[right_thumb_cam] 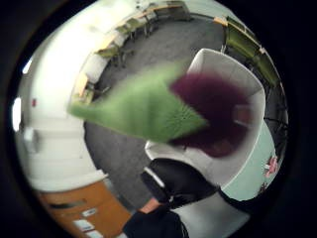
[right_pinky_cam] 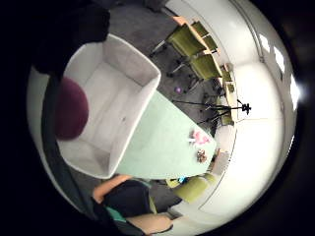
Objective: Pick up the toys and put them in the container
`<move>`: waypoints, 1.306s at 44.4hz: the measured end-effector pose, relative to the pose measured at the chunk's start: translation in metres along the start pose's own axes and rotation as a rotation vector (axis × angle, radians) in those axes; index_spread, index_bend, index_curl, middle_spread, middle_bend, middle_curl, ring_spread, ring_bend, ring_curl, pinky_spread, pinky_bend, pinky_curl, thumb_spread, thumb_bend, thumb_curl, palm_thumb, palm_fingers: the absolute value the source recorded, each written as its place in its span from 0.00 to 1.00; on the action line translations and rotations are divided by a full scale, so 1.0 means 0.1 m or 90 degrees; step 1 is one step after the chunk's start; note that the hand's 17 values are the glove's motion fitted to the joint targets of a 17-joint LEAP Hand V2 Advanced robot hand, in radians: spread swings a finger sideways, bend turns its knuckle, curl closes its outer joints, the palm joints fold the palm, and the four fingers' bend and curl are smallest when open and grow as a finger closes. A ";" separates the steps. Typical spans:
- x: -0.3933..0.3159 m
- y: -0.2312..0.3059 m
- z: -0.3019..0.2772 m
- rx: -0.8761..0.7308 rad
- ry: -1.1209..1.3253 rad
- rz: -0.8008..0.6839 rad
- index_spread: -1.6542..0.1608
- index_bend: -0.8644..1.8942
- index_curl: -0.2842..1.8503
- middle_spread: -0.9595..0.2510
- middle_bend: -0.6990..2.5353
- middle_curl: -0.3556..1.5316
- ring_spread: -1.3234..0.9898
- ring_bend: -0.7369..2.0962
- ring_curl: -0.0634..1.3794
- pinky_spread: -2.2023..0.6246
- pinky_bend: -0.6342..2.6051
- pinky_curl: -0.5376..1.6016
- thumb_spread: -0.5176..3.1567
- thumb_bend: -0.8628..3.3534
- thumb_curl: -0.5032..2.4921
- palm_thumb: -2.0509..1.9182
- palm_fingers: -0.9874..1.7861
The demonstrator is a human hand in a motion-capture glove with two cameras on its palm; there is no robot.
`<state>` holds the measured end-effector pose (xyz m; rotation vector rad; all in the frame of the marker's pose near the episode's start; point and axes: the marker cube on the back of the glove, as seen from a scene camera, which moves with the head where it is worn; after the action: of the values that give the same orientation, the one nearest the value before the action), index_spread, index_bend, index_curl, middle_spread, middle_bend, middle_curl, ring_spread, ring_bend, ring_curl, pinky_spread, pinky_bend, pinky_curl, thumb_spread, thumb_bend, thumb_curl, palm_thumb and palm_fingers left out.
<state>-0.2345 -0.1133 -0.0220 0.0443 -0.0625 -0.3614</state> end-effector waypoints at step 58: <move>4.99 2.10 1.30 -0.095 0.031 0.387 0.78 0.38 0.31 0.76 0.25 0.37 0.49 0.31 0.21 0.77 0.41 0.41 0.36 0.18 0.24 0.48 0.29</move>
<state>0.2960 -0.0979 0.1453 -0.1129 0.0008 0.2425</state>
